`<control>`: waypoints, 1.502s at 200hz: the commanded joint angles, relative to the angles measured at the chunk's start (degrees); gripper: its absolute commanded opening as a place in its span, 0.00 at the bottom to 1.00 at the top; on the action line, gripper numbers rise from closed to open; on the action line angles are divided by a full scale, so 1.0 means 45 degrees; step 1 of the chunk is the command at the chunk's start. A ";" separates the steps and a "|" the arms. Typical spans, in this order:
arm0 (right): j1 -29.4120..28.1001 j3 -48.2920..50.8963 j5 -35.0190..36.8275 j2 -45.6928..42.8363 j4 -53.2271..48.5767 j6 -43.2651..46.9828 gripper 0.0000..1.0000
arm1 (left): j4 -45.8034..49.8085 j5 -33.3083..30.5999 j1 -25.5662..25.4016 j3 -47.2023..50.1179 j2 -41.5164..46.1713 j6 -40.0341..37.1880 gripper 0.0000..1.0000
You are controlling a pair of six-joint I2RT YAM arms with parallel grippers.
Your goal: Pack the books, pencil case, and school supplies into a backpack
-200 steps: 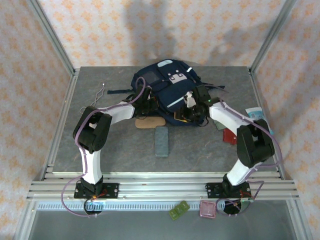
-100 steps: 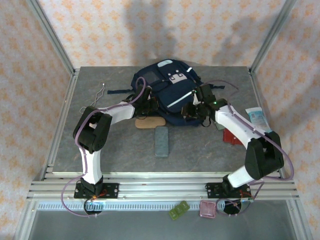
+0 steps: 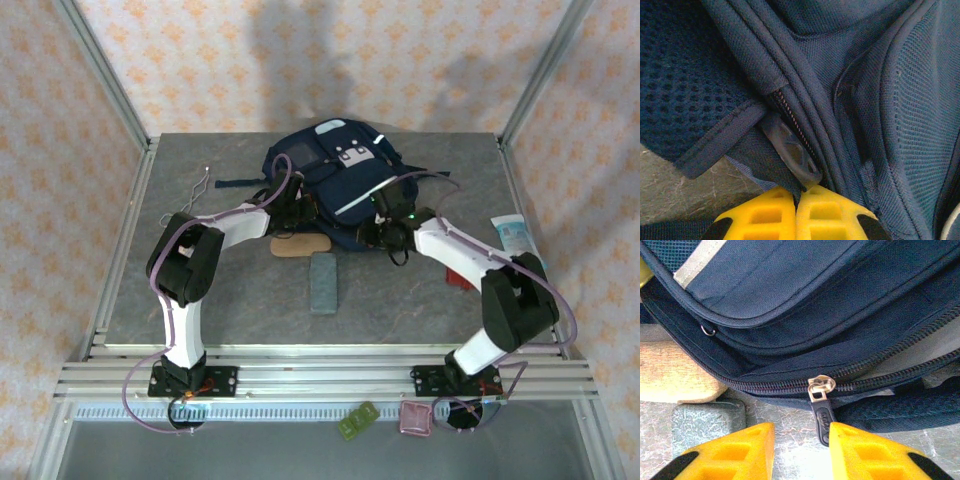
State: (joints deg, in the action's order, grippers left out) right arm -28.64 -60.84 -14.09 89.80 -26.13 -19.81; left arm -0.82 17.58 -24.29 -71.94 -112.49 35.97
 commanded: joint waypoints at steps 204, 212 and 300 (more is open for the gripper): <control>-0.1887 -0.0657 0.5910 0.1800 -0.1068 -0.0299 0.33 | -0.0658 0.0278 -0.0207 -0.0653 -0.0032 0.0018 0.00; -0.2005 -0.0694 0.5985 0.1872 -0.1034 -0.0251 0.33 | -0.0658 0.0277 -0.0209 -0.0673 -0.0041 0.0016 0.00; -0.2112 -0.1284 0.7248 0.2253 -0.1406 -0.0400 0.00 | -0.0619 0.0207 -0.0204 -0.0654 -0.0013 -0.0048 0.00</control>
State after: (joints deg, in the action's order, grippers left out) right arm -38.15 -65.39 14.33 99.98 -29.52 -20.84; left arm -0.51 18.02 -24.77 -72.62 -112.53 36.14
